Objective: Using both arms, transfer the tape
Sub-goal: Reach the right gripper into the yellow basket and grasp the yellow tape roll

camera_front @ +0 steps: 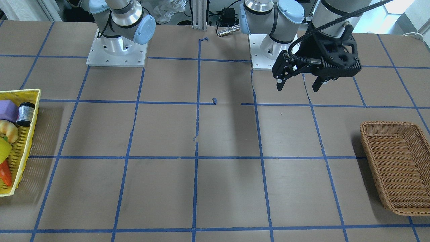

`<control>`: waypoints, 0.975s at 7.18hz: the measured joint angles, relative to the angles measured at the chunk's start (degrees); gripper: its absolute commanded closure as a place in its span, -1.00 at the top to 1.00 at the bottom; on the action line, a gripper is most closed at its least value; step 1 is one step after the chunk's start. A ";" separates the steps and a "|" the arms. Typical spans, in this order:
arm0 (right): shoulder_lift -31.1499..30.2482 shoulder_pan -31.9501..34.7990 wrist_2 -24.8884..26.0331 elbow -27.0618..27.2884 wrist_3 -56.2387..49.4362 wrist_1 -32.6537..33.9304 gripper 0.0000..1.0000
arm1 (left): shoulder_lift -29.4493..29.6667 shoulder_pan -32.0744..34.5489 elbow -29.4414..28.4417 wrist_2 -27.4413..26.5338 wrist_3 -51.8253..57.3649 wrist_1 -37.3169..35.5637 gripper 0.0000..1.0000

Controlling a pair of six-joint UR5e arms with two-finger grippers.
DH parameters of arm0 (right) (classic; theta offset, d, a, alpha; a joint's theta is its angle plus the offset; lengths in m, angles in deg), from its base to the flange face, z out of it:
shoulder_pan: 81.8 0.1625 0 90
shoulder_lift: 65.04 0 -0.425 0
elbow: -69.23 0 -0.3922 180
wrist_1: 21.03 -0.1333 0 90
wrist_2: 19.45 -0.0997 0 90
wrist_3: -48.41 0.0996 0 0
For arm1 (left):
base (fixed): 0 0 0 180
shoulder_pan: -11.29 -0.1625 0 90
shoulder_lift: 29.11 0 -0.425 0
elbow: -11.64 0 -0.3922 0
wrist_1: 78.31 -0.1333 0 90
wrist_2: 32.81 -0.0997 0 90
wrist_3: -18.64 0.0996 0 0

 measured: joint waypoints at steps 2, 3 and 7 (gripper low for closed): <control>4.01 -2.24 -1.06 0.45 1.94 2.64 1.00 | 0.00 0.00 0.00 0.00 -0.03 0.04 1.00; 5.58 -3.57 -1.23 0.95 2.50 2.94 1.00 | 0.02 0.00 0.00 0.00 -0.04 0.05 1.00; 11.09 -6.56 -2.76 1.71 3.78 4.64 0.36 | -0.02 0.00 0.00 0.00 -0.04 0.05 1.00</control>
